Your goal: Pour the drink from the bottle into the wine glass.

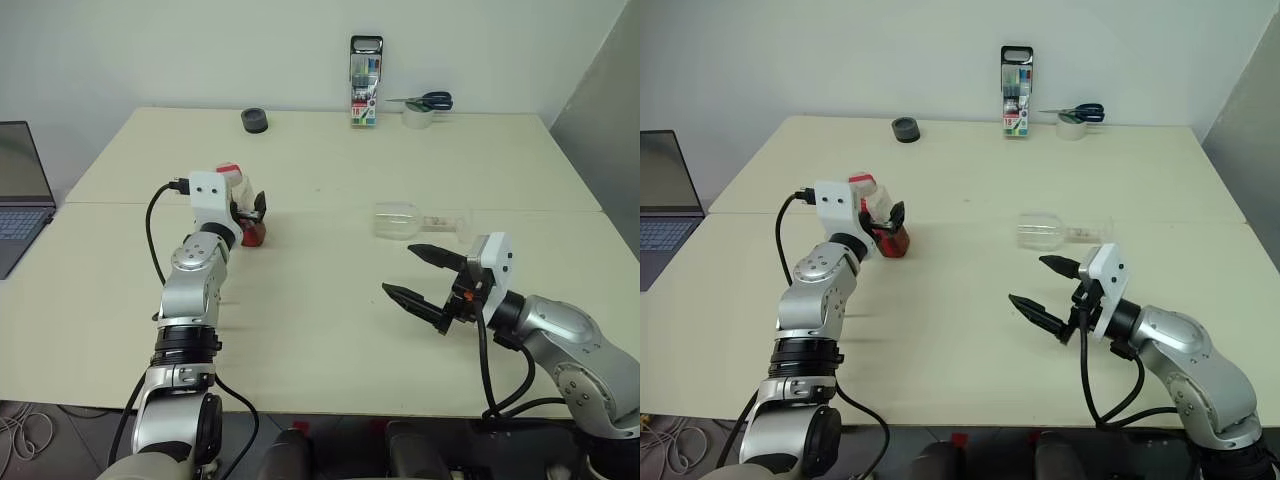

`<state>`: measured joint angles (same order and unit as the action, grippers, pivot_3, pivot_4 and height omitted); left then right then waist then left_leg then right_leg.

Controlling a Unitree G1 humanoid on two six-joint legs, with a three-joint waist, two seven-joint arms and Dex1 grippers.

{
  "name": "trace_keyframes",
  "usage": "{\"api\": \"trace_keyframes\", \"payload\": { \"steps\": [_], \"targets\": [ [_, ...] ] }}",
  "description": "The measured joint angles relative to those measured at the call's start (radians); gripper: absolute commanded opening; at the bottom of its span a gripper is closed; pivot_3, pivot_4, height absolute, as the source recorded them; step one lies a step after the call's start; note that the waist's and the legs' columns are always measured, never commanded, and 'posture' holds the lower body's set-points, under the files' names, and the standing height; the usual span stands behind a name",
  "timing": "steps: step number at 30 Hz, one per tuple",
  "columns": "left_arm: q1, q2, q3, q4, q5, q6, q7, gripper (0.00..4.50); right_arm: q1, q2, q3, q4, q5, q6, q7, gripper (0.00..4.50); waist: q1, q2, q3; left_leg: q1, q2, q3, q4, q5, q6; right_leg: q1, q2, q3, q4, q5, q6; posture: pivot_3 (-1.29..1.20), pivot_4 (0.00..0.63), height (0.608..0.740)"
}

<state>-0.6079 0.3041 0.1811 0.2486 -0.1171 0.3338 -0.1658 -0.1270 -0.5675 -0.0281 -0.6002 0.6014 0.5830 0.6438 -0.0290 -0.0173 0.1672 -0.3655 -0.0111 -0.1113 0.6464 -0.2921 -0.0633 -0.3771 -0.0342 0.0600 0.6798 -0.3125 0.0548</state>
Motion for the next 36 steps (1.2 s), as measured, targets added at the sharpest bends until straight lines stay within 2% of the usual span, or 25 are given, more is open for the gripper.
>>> {"api": "trace_keyframes", "payload": {
  "steps": [31, 34, 36],
  "targets": [
    [-0.027, 0.01, -0.003, 0.0, 0.022, 0.017, 0.003, 4.46, -0.001, -0.003, 0.01, 0.015, -0.03, -0.007, 0.006, 4.5, 0.0, -0.001, 0.001, 0.0, 0.0, 0.0, 0.0, 0.0, -0.001, 0.0, 0.0, 0.0, 0.0, 0.0, 0.0, 0.0, 0.15, 0.74],
    [-0.027, 0.01, -0.004, 0.0, 0.023, 0.017, 0.002, 3.93, -0.002, -0.003, 0.01, 0.015, -0.03, -0.006, 0.005, 4.5, 0.0, -0.001, 0.001, 0.0, 0.0, 0.0, 0.0, 0.001, -0.001, 0.0, 0.0, 0.0, 0.0, 0.0, 0.0, 0.0, 0.15, 0.74],
    [-0.027, 0.01, -0.004, 0.0, 0.024, 0.017, 0.002, 3.33, -0.002, -0.003, 0.01, 0.015, -0.03, -0.006, 0.005, 4.5, 0.0, -0.001, 0.001, 0.0, 0.0, 0.0, 0.0, 0.001, -0.001, 0.0, 0.0, 0.0, 0.0, 0.0, 0.0, 0.0, 0.15, 0.74]
  ]
}}
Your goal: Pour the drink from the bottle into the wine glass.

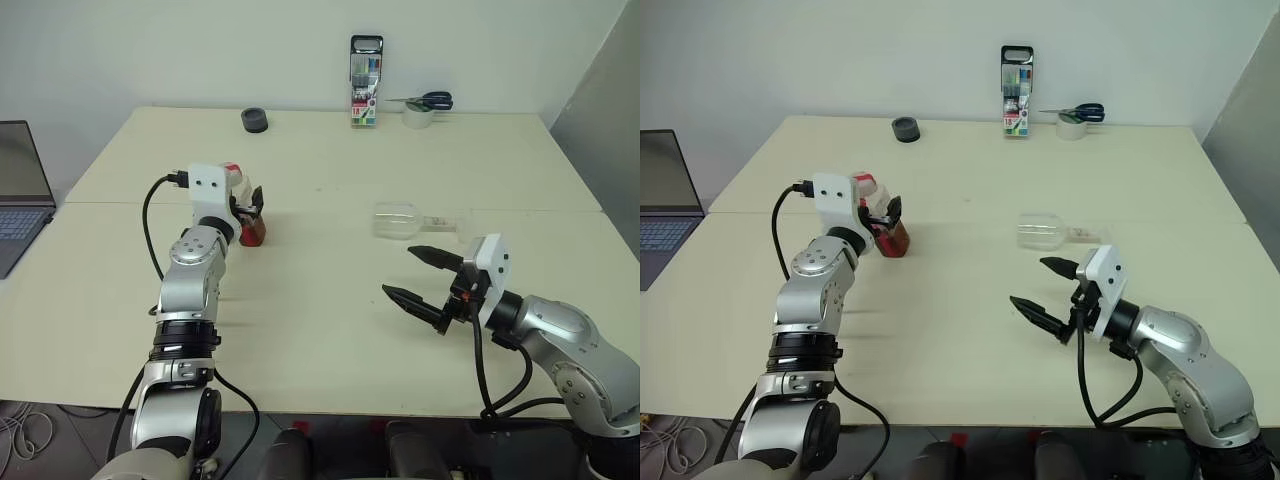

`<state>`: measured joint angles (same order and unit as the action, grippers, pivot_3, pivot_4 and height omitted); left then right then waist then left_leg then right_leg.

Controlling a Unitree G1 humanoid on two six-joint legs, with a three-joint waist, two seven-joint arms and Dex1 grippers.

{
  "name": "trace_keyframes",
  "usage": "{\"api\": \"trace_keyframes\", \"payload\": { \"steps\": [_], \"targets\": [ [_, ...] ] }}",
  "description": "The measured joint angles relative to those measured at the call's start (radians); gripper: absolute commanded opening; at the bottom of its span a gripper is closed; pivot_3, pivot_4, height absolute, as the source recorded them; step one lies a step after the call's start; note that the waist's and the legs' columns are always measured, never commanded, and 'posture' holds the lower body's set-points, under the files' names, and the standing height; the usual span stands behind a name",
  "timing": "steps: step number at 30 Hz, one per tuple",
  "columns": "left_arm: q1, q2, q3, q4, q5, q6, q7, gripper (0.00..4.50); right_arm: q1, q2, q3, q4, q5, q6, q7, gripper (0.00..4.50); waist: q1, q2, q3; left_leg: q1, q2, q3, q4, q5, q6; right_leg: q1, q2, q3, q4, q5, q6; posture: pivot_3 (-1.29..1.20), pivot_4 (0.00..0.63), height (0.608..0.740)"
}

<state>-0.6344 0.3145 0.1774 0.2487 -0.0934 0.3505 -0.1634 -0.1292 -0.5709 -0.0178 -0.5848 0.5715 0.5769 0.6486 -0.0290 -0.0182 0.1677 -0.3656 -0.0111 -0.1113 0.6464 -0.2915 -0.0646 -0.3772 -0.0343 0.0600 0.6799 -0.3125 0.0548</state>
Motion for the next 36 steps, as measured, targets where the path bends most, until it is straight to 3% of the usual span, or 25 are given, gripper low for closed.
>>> {"api": "trace_keyframes", "payload": {
  "steps": [4, 6, 15, 18, 25, 30, 36],
  "targets": [
    [0.0, 0.0, 0.0, 0.0, -0.001, -0.001, 0.001, 2.12, -0.001, 0.0, 0.0, 0.0, 0.0, 0.0, -0.001, 4.5, 0.0, 0.0, 0.0, 0.0, 0.0, 0.0, 0.0, 0.0, 0.0, 0.0, 0.0, 0.0, 0.0, 0.0, 0.0, 0.0, 0.15, 0.74],
    [0.0, 0.0, 0.0, 0.0, -0.001, -0.001, 0.002, 1.85, -0.002, 0.0, 0.0, 0.0, 0.0, 0.001, -0.001, 4.5, -0.001, 0.0, 0.0, 0.0, 0.0, 0.0, 0.0, 0.0, 0.0, 0.0, 0.0, 0.0, 0.0, 0.0, 0.0, 0.0, 0.15, 0.74],
    [0.04, -0.018, 0.032, -0.04, -0.075, -0.007, -0.042, 1.83, -0.009, -0.001, -0.001, 0.0, -0.001, 0.002, -0.017, 4.5, 0.0, 0.0, 0.0, 0.0, 0.0, 0.0, 0.0, 0.0, 0.0, 0.0, -0.001, 0.0, 0.0, 0.0, 0.0, 0.0, 0.15, 0.74],
    [0.06, -0.032, -0.001, -0.087, -0.131, 0.014, -0.14, 1.82, -0.006, -0.019, -0.017, -0.006, -0.012, 0.005, -0.034, 4.5, 0.005, -0.001, 0.001, -0.001, -0.002, -0.001, 0.001, 0.0, 0.0, 0.0, -0.002, 0.0, 0.0, 0.0, 0.0, 0.0, 0.15, 0.74],
    [0.075, -0.022, -0.202, -0.2, -0.211, 0.046, -0.456, 1.82, 0.018, -0.069, -0.119, -0.111, 0.036, 0.101, -0.1, 4.5, 0.006, -0.002, 0.001, -0.002, -0.003, 0.0, 0.0, 0.0, 0.0, -0.001, -0.002, 0.0, 0.0, 0.0, 0.0, 0.0, 0.15, 0.74],
    [0.026, 0.012, -0.371, -0.203, -0.214, 0.009, -0.723, 1.82, -0.116, -0.096, -0.17, -0.206, 0.165, 0.251, -0.203, 4.5, -0.005, -0.002, 0.002, -0.001, -0.006, 0.0, 0.0, -0.002, 0.003, 0.0, 0.0, 0.0, 0.0, 0.0, 0.0, 0.0, 0.15, 0.74],
    [-0.092, 0.005, -0.407, -0.103, -0.221, -0.052, -0.925, 1.82, -0.244, -0.046, -0.156, -0.217, 0.282, 0.401, -0.366, 4.5, -0.004, -0.002, 0.002, -0.001, -0.008, -0.001, 0.0, -0.002, 0.004, -0.001, -0.001, 0.0, 0.0, 0.0, 0.0, 0.0, 0.15, 0.74]
  ]
}}
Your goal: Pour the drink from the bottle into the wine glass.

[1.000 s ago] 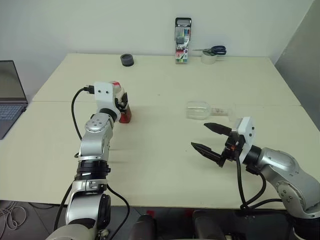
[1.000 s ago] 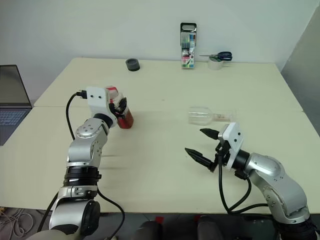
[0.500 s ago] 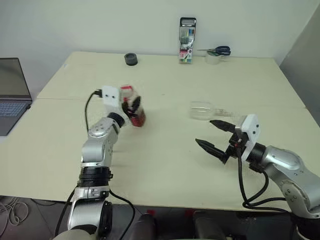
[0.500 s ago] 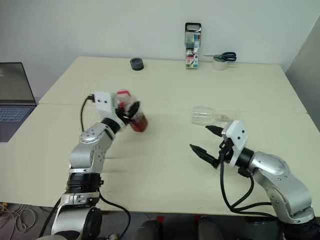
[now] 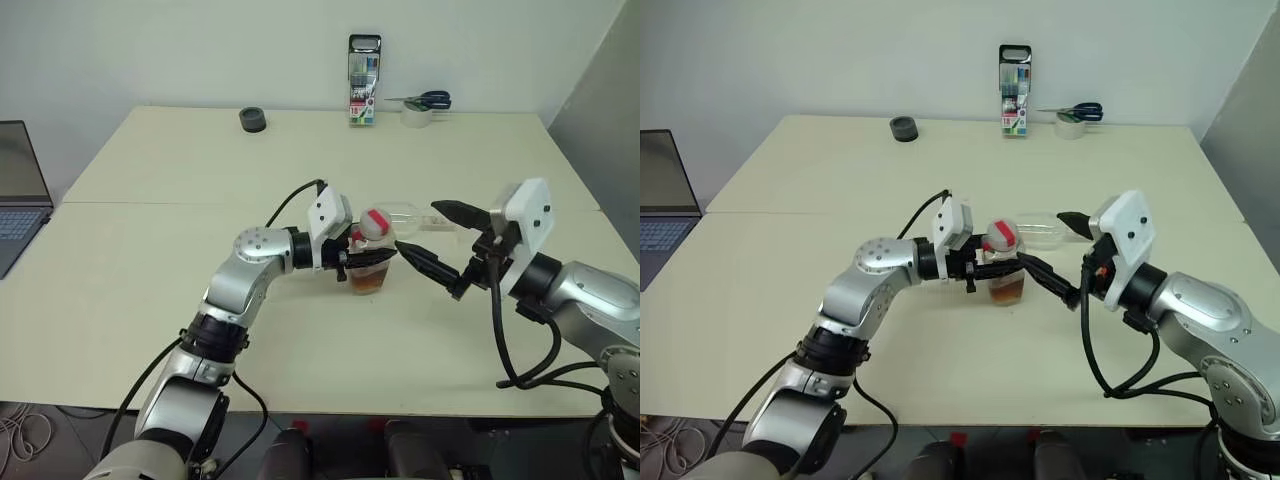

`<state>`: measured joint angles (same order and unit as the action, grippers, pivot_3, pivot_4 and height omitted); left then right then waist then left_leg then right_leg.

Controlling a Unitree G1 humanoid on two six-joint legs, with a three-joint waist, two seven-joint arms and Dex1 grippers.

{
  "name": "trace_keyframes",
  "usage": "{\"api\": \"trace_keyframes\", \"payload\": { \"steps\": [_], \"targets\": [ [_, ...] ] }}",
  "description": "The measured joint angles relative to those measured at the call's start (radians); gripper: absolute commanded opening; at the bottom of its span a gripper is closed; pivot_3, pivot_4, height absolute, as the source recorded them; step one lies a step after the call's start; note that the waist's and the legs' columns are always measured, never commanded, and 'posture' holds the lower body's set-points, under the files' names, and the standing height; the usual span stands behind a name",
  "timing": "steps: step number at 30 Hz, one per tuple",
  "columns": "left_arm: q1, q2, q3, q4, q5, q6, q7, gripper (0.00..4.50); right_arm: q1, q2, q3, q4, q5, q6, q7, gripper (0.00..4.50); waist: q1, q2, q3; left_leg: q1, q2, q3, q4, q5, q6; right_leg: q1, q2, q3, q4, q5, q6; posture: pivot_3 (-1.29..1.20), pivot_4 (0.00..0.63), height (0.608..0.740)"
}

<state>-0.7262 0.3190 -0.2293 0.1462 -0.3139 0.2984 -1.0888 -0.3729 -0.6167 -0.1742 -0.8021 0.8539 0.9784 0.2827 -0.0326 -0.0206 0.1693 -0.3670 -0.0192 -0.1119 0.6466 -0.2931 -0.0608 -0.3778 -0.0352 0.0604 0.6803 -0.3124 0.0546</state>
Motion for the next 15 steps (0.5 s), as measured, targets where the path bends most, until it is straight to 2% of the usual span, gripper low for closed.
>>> {"api": "trace_keyframes", "payload": {
  "steps": [8, 15],
  "targets": [
    [-0.031, -0.015, -0.007, 0.114, 0.006, -0.069, -0.116, 1.82, -0.039, 0.05, 0.073, -0.004, 0.03, 0.048, -0.105, 4.5, 0.0, 0.0, 0.0, -0.006, -0.003, -0.003, 0.001, 0.0, 0.0, -0.006, -0.003, 0.001, 0.0, 0.0, 0.0, 0.0, 0.15, 0.74],
    [-0.049, -0.019, -0.007, 0.158, 0.021, -0.094, -0.145, 1.82, -0.048, 0.112, 0.203, 0.031, -0.059, 0.033, -0.136, 4.5, -0.001, 0.0, 0.0, -0.015, -0.003, -0.012, 0.007, 0.002, -0.003, -0.011, -0.003, -0.005, 0.001, 0.0, 0.0, 0.0, 0.15, 0.74]
  ]
}}
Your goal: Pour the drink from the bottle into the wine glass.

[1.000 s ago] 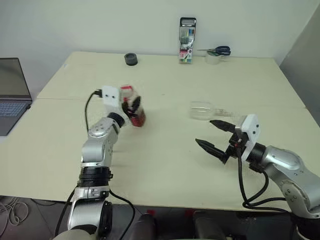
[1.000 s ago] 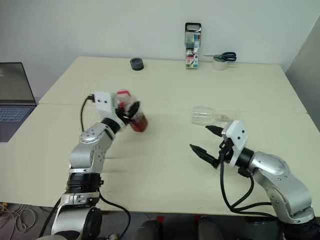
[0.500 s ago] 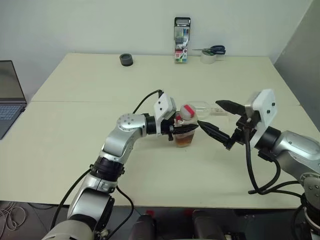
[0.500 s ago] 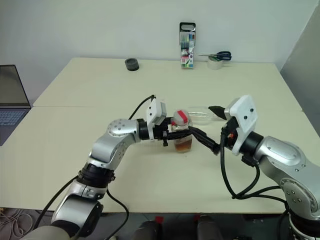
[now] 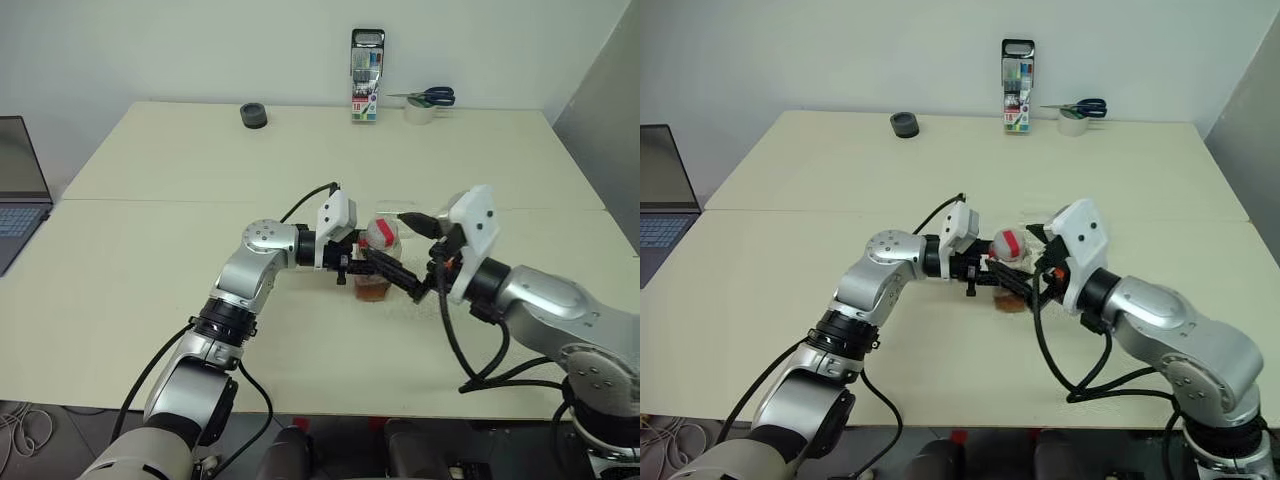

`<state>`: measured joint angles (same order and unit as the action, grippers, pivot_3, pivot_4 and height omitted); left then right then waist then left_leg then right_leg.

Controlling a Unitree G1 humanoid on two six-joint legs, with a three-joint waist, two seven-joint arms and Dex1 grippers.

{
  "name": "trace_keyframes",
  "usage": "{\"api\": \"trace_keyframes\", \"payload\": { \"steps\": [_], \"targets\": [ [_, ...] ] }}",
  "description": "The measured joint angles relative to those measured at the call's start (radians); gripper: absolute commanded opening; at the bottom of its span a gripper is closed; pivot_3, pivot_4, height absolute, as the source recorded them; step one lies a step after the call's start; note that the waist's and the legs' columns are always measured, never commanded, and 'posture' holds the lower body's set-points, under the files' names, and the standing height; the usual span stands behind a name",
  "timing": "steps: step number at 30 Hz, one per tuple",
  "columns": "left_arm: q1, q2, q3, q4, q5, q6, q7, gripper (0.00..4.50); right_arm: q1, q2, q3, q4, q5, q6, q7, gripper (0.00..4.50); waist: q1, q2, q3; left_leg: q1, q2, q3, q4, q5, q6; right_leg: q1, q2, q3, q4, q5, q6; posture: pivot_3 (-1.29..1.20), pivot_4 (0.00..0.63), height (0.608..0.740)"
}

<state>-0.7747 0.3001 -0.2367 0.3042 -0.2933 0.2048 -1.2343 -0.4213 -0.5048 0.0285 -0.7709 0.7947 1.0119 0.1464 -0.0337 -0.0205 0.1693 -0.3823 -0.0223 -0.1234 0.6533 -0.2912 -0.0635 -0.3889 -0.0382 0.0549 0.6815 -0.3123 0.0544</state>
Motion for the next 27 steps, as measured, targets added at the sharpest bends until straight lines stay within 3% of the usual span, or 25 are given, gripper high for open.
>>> {"api": "trace_keyframes", "payload": {
  "steps": [13, 16, 22, 27],
  "targets": [
    [-0.005, 0.0, 0.001, 0.024, 0.023, -0.032, -0.001, 1.82, -0.032, 0.055, 0.034, 0.027, -0.106, -0.039, 0.007, 4.5, 0.001, 0.0, 0.0, -0.007, -0.001, -0.011, 0.007, 0.0, 0.0, 0.001, 0.0, -0.012, 0.001, 0.0, 0.0, 0.0, 0.15, 0.74],
    [-0.005, 0.0, 0.002, 0.024, 0.023, -0.034, 0.0, 1.82, -0.032, 0.055, 0.036, 0.027, -0.11, -0.035, 0.01, 3.9, 0.0, 0.0, 0.0, -0.007, -0.001, -0.011, 0.007, 0.0, 0.0, 0.001, 0.0, -0.012, 0.001, 0.0, -0.001, 0.0, 0.15, 0.74],
    [-0.006, -0.002, 0.004, 0.024, 0.023, -0.034, 0.002, 1.82, -0.033, 0.053, 0.044, 0.033, -0.127, -0.022, 0.013, 1.87, 0.0, 0.0, 0.0, -0.008, -0.001, -0.011, 0.008, 0.0, 0.0, 0.001, 0.0, -0.012, 0.001, 0.0, -0.001, 0.0, 0.15, 0.74],
    [-0.006, -0.004, 0.005, 0.024, 0.023, -0.034, 0.003, 1.82, -0.04, 0.046, 0.044, 0.034, -0.13, -0.017, 0.026, 1.86, 0.0, 0.0, 0.0, -0.008, -0.001, -0.011, 0.008, 0.0, 0.0, 0.001, 0.0, -0.012, 0.001, 0.0, -0.001, 0.0, 0.15, 0.74]
  ]
}}
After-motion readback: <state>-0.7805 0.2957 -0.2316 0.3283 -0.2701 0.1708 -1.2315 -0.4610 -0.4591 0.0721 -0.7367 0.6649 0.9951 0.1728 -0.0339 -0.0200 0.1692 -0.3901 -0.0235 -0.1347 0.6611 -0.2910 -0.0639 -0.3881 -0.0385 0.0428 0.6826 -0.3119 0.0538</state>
